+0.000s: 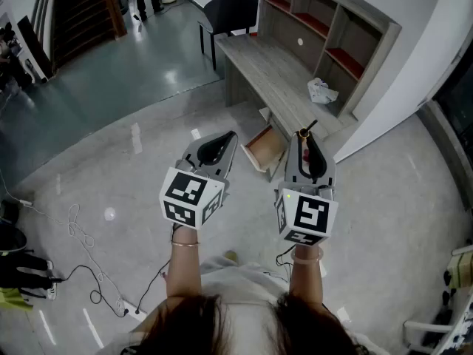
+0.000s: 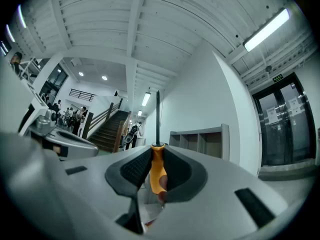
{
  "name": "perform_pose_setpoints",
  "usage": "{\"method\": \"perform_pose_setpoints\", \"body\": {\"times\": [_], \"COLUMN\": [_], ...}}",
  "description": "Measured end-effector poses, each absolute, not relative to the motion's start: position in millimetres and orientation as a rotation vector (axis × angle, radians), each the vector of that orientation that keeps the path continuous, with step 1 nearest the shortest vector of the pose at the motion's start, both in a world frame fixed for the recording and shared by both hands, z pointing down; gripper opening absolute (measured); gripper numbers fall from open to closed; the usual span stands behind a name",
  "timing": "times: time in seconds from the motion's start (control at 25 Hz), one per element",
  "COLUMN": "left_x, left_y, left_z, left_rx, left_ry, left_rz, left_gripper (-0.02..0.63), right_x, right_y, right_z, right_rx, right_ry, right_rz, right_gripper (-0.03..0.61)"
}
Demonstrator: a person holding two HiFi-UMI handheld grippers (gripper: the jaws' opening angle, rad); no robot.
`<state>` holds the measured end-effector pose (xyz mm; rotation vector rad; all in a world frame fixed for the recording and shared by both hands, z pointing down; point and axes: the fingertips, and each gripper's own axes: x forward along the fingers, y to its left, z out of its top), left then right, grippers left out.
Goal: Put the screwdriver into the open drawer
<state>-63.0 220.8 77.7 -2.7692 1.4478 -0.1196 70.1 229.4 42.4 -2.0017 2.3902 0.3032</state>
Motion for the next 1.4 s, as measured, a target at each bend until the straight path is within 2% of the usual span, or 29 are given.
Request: {"method": "perform_pose_setpoints", "body": {"times": [0.48, 1.0, 1.4], "left_x": [-88.5, -83.2, -57.4], "left_y": [204.7, 164.2, 98.6], "left_z": [84.0, 83.8, 90.7], "left_rx": [-2.838, -2.916, -2.917], "left_ry": [1.375, 1.364, 1.374], "left_rz": [-0.086, 0.007, -0.046], "left_gripper": [0.015, 0.015, 0.015], "right_x": [38.7, 49.4, 78.8], "right_y": [220.0, 184.3, 123.8], "right_z": [41.7, 47.1, 57.4], "right_rx": [-2.017, -2.03, -2.002], "right_ry": [2.351, 2.342, 2.335], "right_rz": [0.264, 0.22, 0.173], "right_gripper": [0.087, 0.087, 0.087]}}
